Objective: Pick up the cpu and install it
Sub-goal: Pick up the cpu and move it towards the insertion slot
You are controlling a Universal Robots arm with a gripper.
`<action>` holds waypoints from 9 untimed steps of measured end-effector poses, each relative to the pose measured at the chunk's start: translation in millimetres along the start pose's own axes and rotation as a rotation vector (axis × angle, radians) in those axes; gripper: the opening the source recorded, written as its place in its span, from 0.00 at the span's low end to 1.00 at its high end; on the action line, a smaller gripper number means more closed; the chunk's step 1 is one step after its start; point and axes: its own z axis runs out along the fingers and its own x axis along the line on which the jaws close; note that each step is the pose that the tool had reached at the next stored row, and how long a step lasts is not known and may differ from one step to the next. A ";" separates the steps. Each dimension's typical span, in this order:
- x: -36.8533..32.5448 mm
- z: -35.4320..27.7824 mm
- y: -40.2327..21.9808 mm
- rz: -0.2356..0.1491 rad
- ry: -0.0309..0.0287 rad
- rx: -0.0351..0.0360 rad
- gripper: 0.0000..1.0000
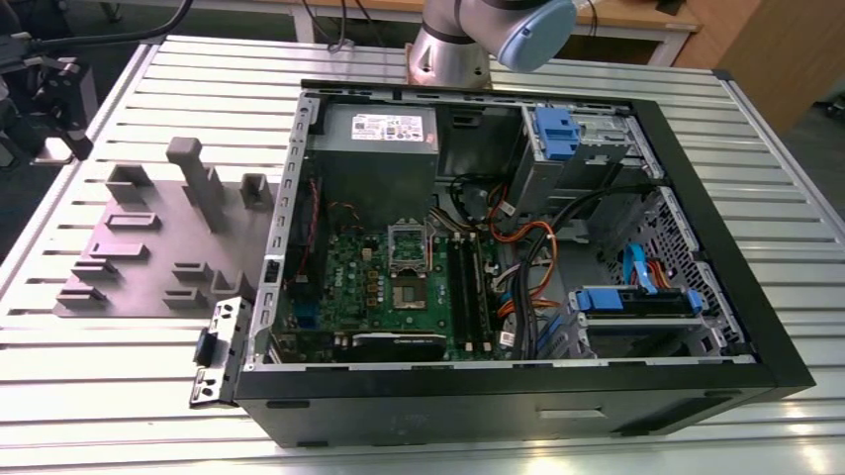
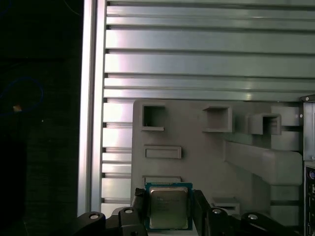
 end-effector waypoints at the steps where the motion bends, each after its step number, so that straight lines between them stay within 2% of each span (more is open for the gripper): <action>1: 0.0 -0.3 0.0 0.000 0.0000 0.0000 0.47; 9: 0.0 -2.4 0.1 0.000 0.0000 0.0000 0.47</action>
